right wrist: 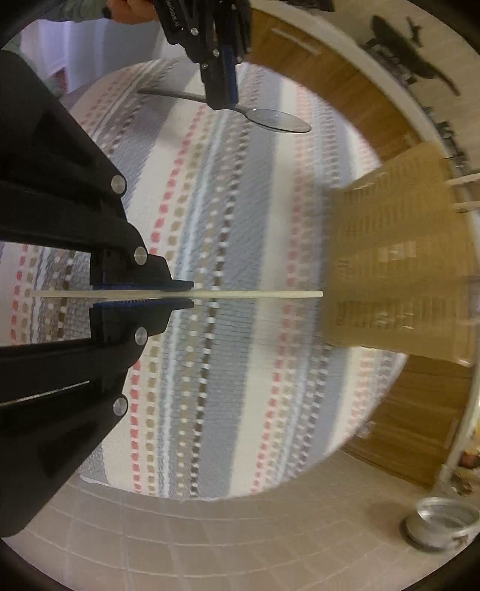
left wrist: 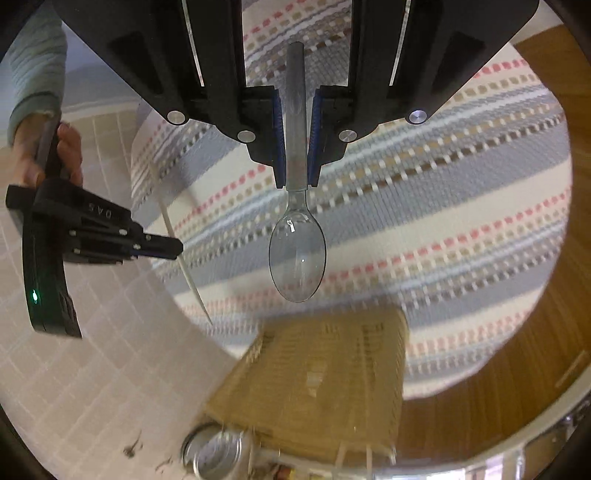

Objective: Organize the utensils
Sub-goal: 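Lift spoon and chopstick into the beige caddy and open both tools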

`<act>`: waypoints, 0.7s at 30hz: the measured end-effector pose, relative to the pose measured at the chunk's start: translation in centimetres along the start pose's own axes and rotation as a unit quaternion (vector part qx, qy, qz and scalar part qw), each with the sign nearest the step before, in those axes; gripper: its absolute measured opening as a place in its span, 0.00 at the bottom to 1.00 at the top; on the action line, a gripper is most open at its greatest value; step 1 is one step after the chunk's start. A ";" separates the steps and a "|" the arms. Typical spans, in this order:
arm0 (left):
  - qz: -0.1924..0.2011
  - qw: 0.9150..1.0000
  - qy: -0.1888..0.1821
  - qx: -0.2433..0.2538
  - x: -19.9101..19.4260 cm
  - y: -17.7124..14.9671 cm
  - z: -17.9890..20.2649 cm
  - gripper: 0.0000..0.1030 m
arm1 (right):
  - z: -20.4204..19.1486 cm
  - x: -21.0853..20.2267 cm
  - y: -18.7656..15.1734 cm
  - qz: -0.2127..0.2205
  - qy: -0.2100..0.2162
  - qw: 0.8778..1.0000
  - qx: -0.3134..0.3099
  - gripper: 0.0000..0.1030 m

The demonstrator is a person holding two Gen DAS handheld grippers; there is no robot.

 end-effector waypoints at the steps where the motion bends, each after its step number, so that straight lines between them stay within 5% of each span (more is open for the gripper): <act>1: 0.010 1.000 0.000 -0.003 -0.6 0.3 -0.2 0.09 | 0.3 -0.8 0.1 0.013 0.005 1.000 0.002 0.03; 10: 0.136 0.991 0.011 -0.011 -5.6 4.6 0.7 0.09 | -1.7 -7.8 3.6 0.170 0.021 0.985 -0.017 0.03; 21: 0.297 0.954 0.036 -0.026 -10.9 11.4 0.6 0.09 | -0.3 -13.2 9.6 0.359 0.023 0.933 -0.005 0.03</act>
Point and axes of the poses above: each gripper's, at about its wrist camera, not at the fingertips, and x roughly the way its jaws point, z to its right, y to its top, the point moved 8 cm from there along x, roughly the way its jaws point, and after that the axes turned 8 degrees about y, right-handed, at the moved point
